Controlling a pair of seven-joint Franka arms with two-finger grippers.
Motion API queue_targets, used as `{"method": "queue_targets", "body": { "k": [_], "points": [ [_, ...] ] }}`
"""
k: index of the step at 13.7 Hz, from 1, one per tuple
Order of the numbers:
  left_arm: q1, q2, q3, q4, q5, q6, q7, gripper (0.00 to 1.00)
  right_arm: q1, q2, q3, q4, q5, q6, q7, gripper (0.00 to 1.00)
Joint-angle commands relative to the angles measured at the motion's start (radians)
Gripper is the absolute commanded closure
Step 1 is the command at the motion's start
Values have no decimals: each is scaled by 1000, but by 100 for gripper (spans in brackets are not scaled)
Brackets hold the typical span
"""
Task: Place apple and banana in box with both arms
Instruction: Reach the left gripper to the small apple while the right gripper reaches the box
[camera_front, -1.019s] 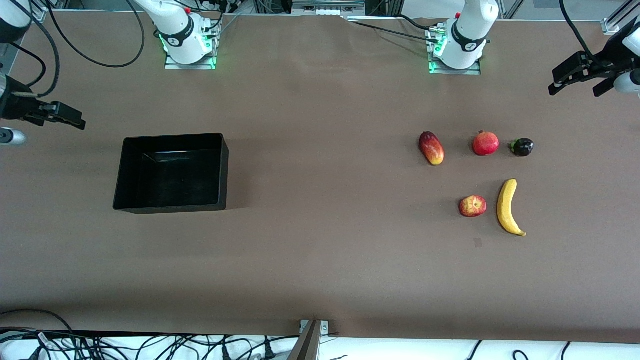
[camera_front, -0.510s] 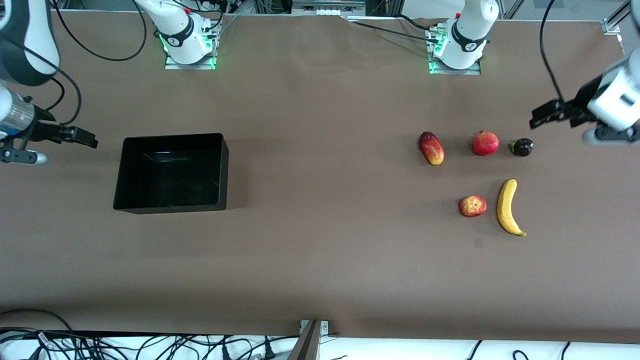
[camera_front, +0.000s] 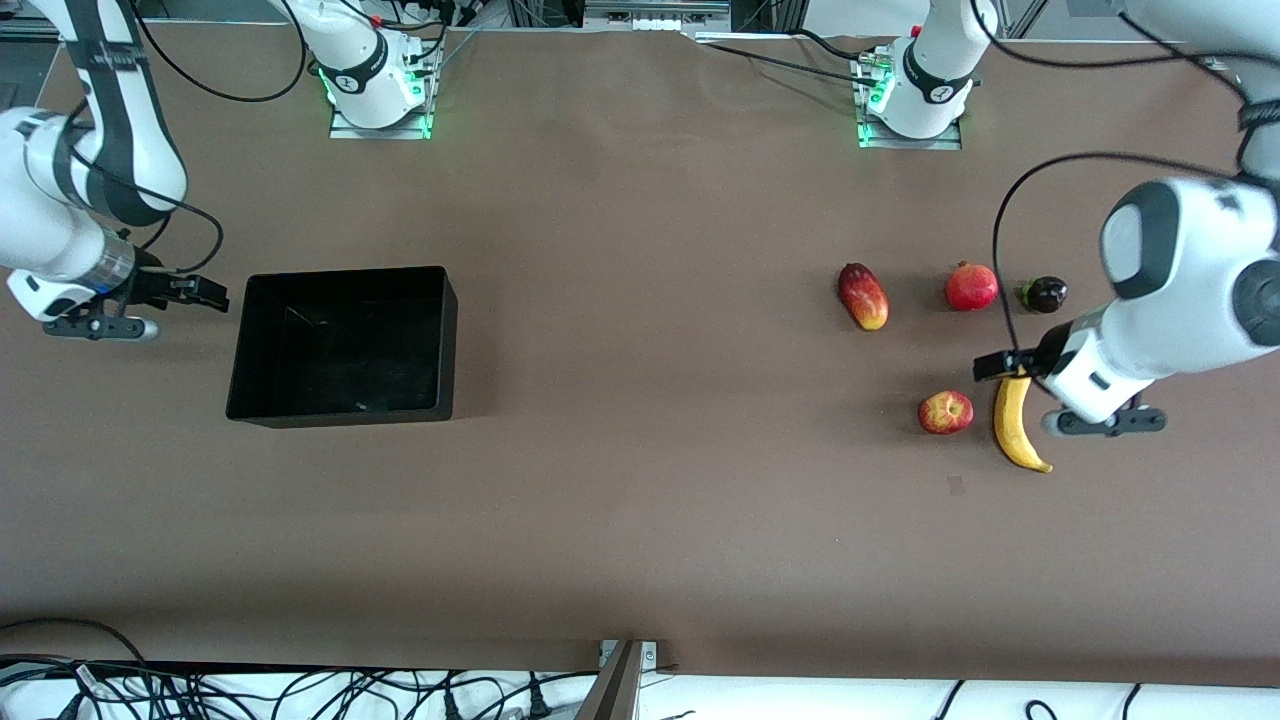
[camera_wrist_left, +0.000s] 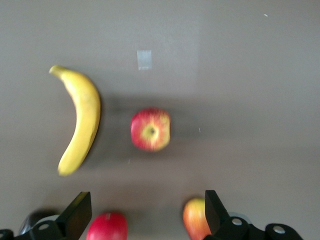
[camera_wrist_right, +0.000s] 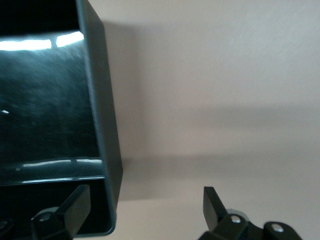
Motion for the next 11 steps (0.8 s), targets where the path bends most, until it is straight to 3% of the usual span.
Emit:
{"method": "queue_targets", "body": {
  "k": [1, 4, 7, 10, 11],
  "points": [
    [-4, 110, 3, 24, -11, 115, 3, 0, -6, 55, 3, 2, 45, 33, -26, 0],
    [3, 223, 0, 17, -9, 269, 5, 0, -4, 93, 5, 2, 114, 70, -29, 0],
    [5, 237, -6, -34, -9, 357, 5, 0, -4, 124, 9, 3, 143, 95, -27, 4],
    [5, 236, -15, -66, -9, 381, 5, 0, 2, 147, 14, 8, 157, 103, -27, 61],
    [7, 227, -21, -95, -9, 403, 5, 0, 6, 147, 18, 9, 159, 103, -21, 74]
  ]
}}
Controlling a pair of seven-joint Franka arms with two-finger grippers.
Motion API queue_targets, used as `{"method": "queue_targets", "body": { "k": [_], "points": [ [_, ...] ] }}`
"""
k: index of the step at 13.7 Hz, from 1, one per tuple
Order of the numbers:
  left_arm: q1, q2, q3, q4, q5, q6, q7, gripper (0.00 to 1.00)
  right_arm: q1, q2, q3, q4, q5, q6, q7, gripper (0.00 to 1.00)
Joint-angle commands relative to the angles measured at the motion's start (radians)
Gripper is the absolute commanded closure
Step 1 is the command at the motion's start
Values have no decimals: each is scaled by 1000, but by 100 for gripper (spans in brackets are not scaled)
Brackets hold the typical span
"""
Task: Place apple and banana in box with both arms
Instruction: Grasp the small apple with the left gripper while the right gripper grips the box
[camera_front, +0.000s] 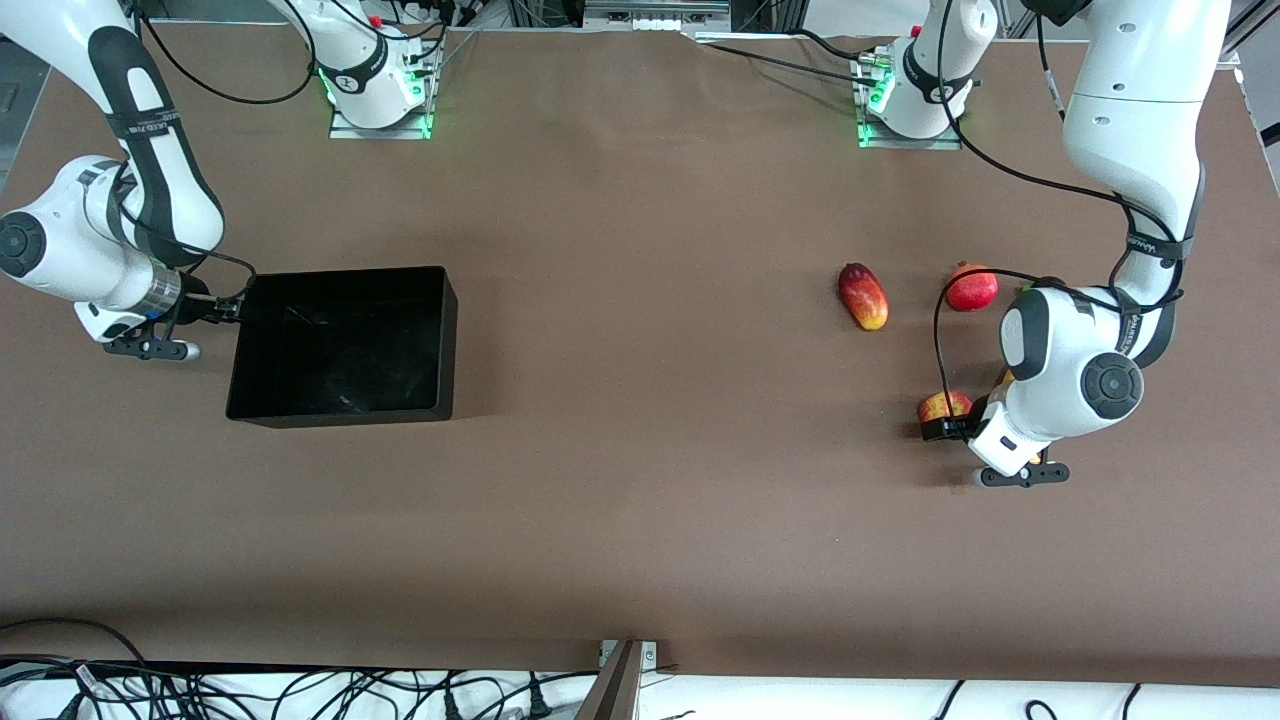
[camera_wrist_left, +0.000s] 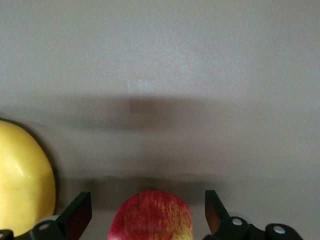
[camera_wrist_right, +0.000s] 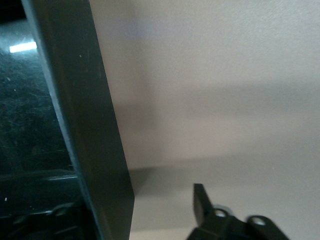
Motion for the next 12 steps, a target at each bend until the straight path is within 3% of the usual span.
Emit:
{"method": "queue_targets", "body": {
  "k": [1, 2, 6, 7, 9, 10, 12],
  "points": [
    [9, -44, -13, -90, -9, 67, 5, 0, 4, 10, 27, 10, 35, 10, -3, 87],
    [12, -45, -15, -111, -9, 99, 5, 0, 5, 10, 43, 19, 62, 8, -2, 98],
    [17, -58, -21, -170, -9, 165, 6, 1, 5, 8, 66, 31, 70, -4, -16, 100],
    [17, -58, -21, -170, -9, 165, 5, 10, 5, 2, 72, 31, 72, -5, -19, 100],
    [17, -73, -23, -190, -11, 164, -11, 45, 5, -10, 99, 57, 70, -33, -20, 100],
    [20, -85, -24, -202, -14, 161, -15, 65, 7, -12, 127, 105, 70, -112, -20, 100],
    [23, -91, -29, -202, -14, 153, -47, 88, 25, -9, 187, 250, 70, -336, -7, 100]
  ]
}}
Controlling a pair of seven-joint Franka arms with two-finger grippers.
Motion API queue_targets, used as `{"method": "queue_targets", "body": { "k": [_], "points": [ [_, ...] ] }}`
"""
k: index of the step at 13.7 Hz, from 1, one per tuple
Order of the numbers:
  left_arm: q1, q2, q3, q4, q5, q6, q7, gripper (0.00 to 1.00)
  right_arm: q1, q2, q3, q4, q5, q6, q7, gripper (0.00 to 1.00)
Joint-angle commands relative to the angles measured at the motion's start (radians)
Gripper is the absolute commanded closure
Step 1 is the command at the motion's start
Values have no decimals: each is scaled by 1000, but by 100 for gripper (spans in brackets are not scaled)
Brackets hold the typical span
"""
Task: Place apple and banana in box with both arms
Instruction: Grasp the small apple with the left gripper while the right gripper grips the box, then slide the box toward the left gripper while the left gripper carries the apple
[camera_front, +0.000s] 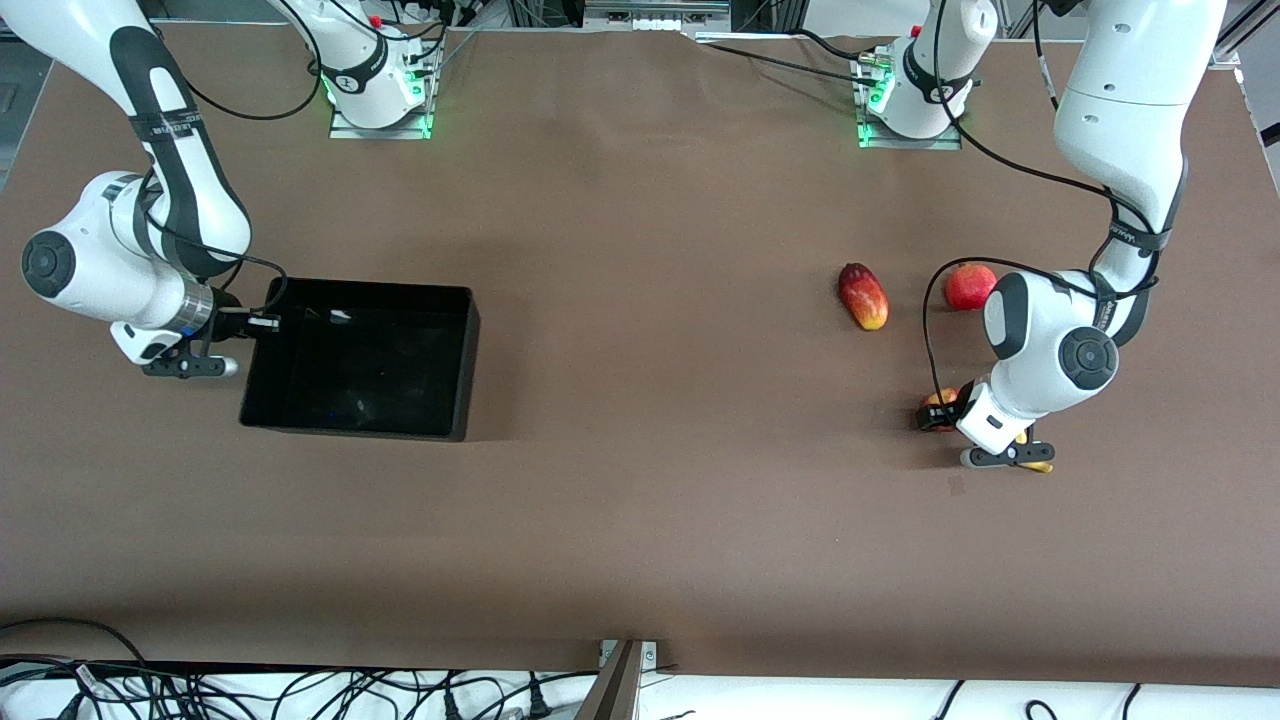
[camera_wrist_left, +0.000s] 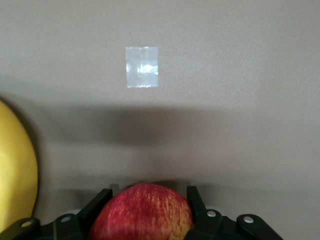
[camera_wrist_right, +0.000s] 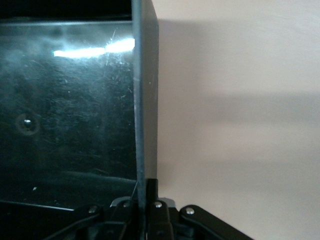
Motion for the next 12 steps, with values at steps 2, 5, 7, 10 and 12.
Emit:
{"method": "queue_targets", "body": {
  "k": [2, 5, 7, 10, 12],
  "points": [
    [15, -61, -25, -44, -14, -6, -27, 89, 87, -5, 58, 249, 19, -287, 68, 100],
    [4, -131, -40, -31, -14, -96, -62, 89, 198, -1, 61, 305, 18, -322, 203, 100],
    [-5, -182, -60, -6, -14, -180, -106, 88, 306, 9, 61, 320, 18, -320, 214, 100],
    [-62, -257, -71, 32, -14, -294, -229, 88, 458, 85, 61, 409, 13, -317, 402, 100],
    [-91, -299, -105, 44, -11, -369, -329, 88, 557, 171, 61, 478, 12, -306, 531, 100]
  ]
}}
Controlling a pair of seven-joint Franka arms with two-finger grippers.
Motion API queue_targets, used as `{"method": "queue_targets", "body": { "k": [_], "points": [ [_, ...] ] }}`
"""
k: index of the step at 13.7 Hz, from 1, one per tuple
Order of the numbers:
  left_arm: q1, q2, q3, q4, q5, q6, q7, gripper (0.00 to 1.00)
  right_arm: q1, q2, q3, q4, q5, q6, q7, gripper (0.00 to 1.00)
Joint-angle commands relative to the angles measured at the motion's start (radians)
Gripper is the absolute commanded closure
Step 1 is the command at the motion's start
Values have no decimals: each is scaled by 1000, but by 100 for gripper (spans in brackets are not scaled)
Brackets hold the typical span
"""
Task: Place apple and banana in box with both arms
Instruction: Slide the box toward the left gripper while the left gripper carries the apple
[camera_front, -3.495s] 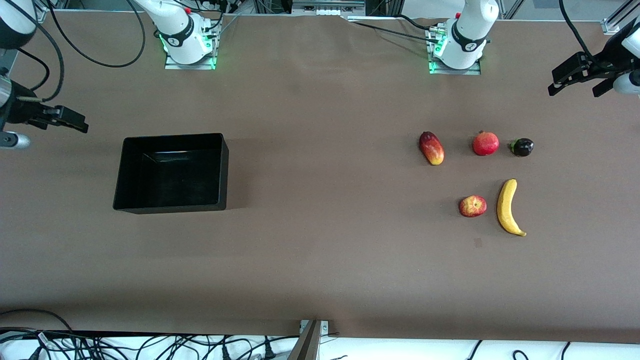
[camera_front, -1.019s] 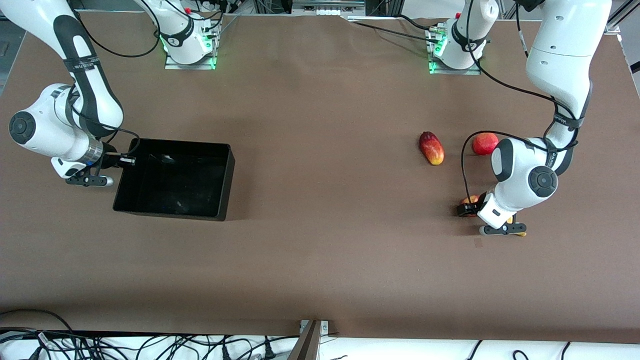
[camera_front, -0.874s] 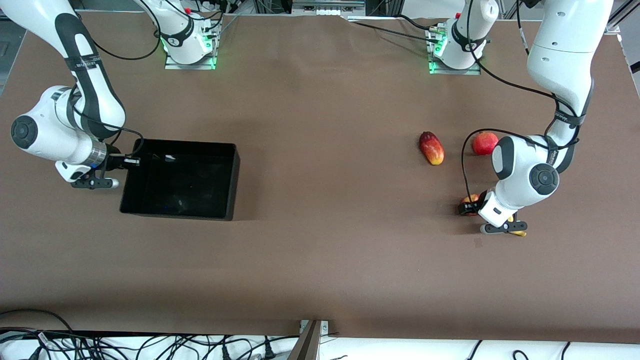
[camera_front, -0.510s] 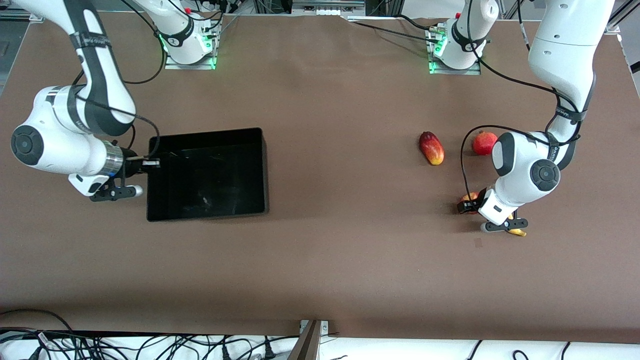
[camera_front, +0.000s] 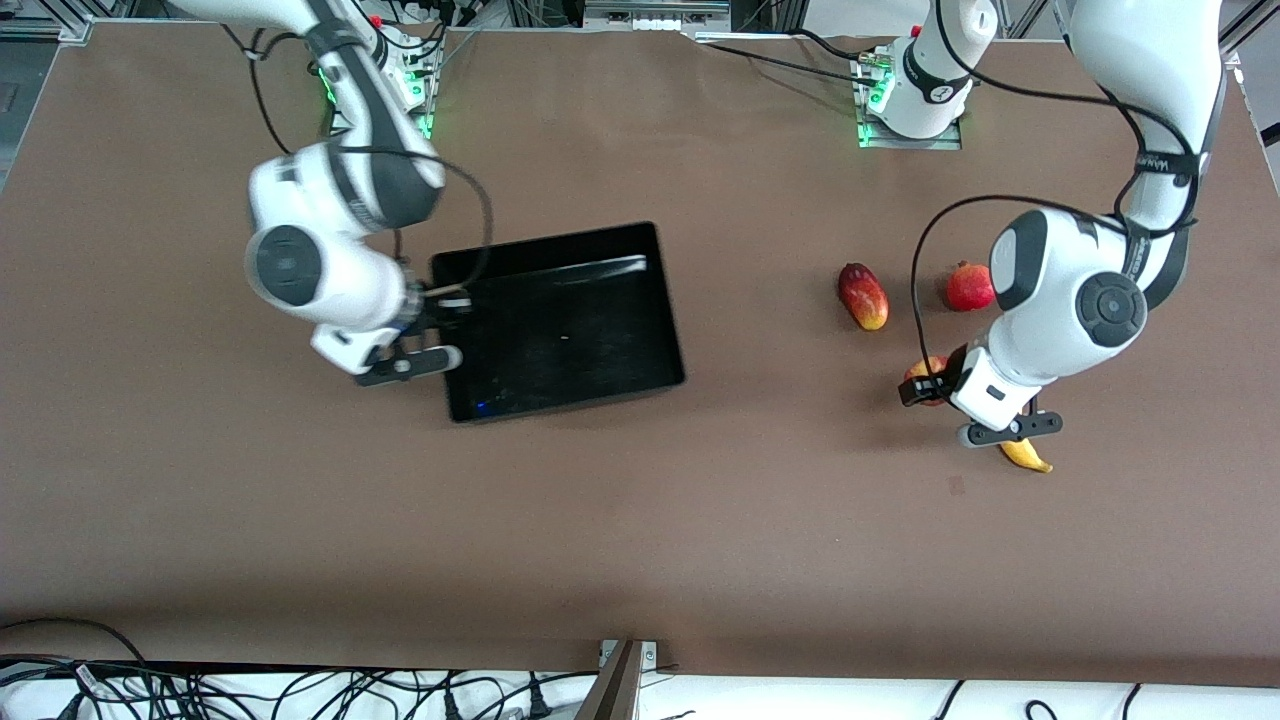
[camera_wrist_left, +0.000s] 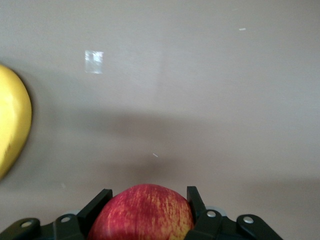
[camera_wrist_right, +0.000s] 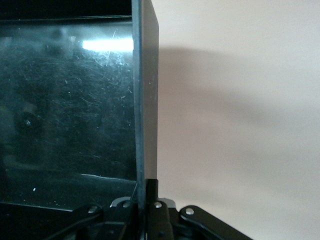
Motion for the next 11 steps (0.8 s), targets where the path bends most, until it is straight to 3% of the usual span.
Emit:
{"method": "queue_targets", "body": {
  "k": [1, 4, 7, 11],
  "points": [
    [-55, -53, -31, 40, -11, -123, -149, 88, 115, 154, -9, 170, 6, -14, 152, 100],
    [-167, -45, -25, 106, -7, -198, -336, 88, 200, 280, -12, 302, 5, 50, 336, 100],
    [-244, -13, -28, 111, -3, -185, -499, 88, 237, 331, -12, 310, 9, 176, 369, 100],
    [-302, 80, -30, 214, 0, -180, -610, 88, 266, 369, -11, 310, 14, 289, 448, 100]
  ]
}}
